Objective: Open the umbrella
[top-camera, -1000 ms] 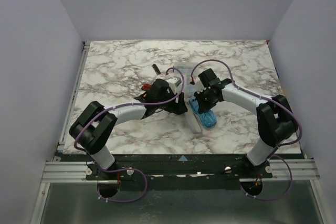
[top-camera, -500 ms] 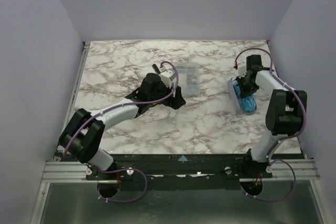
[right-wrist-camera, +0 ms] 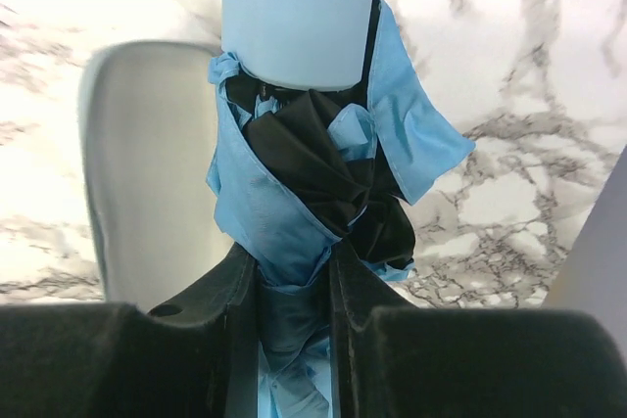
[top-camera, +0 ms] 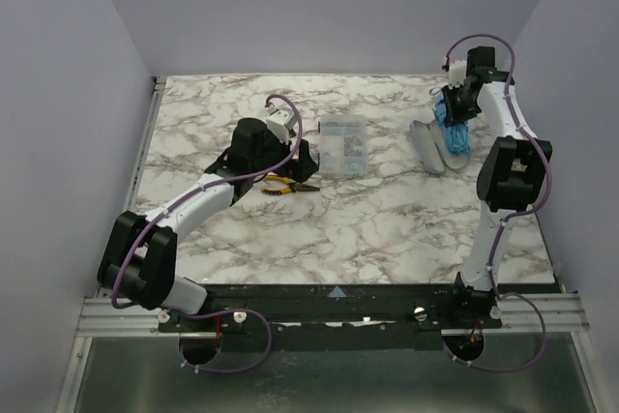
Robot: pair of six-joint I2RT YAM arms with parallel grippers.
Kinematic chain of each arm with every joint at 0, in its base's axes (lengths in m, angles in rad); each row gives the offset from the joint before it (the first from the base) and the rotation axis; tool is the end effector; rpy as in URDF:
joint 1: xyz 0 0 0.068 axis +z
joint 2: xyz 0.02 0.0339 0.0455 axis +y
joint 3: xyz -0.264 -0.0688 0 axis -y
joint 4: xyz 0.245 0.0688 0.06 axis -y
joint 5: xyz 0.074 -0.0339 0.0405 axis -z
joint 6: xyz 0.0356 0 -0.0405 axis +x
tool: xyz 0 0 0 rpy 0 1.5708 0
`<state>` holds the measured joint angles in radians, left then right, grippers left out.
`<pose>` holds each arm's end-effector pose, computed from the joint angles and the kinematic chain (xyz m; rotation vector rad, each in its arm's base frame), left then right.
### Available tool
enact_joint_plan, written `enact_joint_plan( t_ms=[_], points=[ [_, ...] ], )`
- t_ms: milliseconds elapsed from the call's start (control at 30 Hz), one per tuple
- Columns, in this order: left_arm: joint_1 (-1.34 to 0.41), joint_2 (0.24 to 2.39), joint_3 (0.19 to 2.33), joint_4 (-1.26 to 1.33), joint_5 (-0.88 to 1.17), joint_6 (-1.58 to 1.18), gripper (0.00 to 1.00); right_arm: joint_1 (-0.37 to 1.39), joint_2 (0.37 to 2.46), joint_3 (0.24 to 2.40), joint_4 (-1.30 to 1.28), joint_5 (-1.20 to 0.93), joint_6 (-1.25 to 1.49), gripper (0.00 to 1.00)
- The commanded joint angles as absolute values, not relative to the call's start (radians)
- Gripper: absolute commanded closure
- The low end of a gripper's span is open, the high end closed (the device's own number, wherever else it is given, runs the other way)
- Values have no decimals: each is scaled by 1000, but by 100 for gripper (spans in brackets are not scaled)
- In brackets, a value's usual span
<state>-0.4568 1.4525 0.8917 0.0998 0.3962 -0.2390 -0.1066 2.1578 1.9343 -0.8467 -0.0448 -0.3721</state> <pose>0.2846 -0.1552 0.2486 0.4835 2.0401 -0.8323 0.4685 -0.0485 0.2414 -0.3648 2.6178 -0.1027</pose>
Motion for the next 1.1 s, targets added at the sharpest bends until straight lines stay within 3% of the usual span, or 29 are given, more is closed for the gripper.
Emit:
enact_joint_plan(
  t_ms=[0, 133, 367, 600, 800, 1067],
  points=[
    [-418, 1393, 914, 56, 441, -197, 1, -120, 2083, 2026, -906, -160, -338, 100],
    [-382, 1355, 917, 46, 467, -167, 1, -123, 1989, 1993, -863, -330, -322, 100],
    [-341, 1250, 990, -63, 599, -26, 1, -113, 1845, 1989, -794, -820, -158, 100],
    [-338, 1132, 1045, -129, 840, 19, 1, 14, 1611, 1691, -379, -1072, 233, 100],
    [-376, 1097, 996, 81, 875, -322, 4, 159, 1473, 1464, 34, -1091, 562, 100],
    [-497, 1105, 954, 175, 696, -557, 5, 336, 1379, 1390, 57, -847, 585, 100]
  ],
)
